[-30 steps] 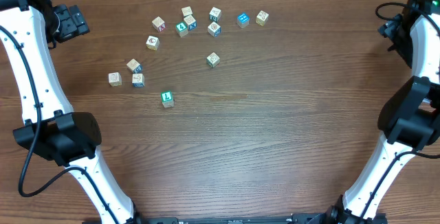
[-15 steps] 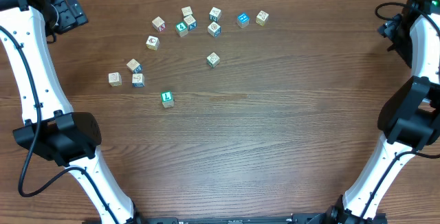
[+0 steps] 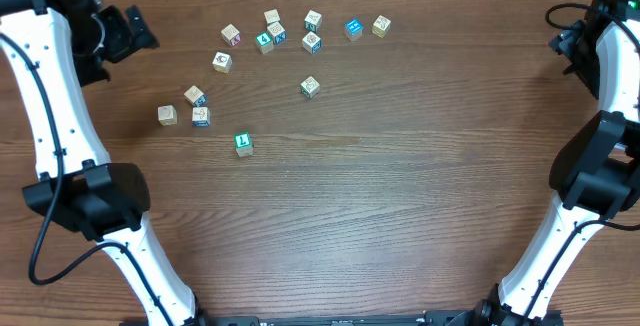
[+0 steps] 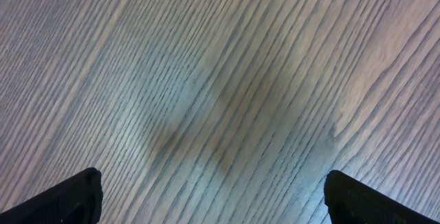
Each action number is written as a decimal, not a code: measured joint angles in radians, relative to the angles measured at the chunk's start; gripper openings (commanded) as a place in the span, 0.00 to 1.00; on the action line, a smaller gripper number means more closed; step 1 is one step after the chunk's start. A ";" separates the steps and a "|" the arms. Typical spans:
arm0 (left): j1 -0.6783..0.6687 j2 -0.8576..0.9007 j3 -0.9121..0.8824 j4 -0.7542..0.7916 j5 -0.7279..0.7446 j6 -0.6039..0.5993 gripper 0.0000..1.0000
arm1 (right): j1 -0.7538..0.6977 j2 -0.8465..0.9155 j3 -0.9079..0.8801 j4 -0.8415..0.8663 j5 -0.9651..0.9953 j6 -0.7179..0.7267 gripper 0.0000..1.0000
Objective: Form a tower
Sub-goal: 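Swing the left gripper in over the green-on-yellow stack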
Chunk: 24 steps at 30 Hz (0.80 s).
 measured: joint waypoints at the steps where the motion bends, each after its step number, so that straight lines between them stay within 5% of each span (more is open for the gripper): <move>1: -0.012 0.000 -0.006 0.000 0.008 0.002 1.00 | 0.000 0.000 0.000 0.000 0.000 0.000 1.00; 18: -0.313 -0.008 -0.280 0.000 -0.020 0.007 0.99 | 0.000 0.000 0.000 0.000 0.000 0.000 1.00; 24: -0.370 -0.139 -0.436 0.002 -0.088 -0.022 1.00 | 0.000 0.000 0.000 0.000 0.000 0.000 1.00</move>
